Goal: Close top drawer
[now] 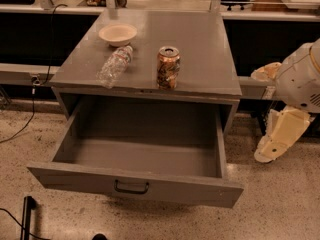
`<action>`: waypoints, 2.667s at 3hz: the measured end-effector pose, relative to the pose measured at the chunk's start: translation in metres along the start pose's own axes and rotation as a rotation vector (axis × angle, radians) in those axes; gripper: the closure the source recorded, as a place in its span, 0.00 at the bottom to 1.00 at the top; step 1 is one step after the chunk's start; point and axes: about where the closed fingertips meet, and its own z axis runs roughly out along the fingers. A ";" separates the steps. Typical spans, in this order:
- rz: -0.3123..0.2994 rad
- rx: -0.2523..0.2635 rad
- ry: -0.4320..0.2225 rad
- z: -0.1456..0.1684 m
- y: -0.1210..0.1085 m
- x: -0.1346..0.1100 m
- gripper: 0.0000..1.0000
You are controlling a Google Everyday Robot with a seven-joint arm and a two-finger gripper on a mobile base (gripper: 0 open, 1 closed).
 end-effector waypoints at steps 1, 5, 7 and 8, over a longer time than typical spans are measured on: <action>0.000 0.000 0.000 0.000 0.000 0.000 0.00; -0.217 -0.046 -0.123 0.090 0.035 -0.041 0.00; -0.153 -0.054 -0.100 0.153 0.052 -0.030 0.00; -0.156 -0.057 -0.082 0.184 0.062 -0.026 0.00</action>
Offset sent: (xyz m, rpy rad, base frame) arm 0.0185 0.0490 -0.0535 0.0077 0.0443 0.1780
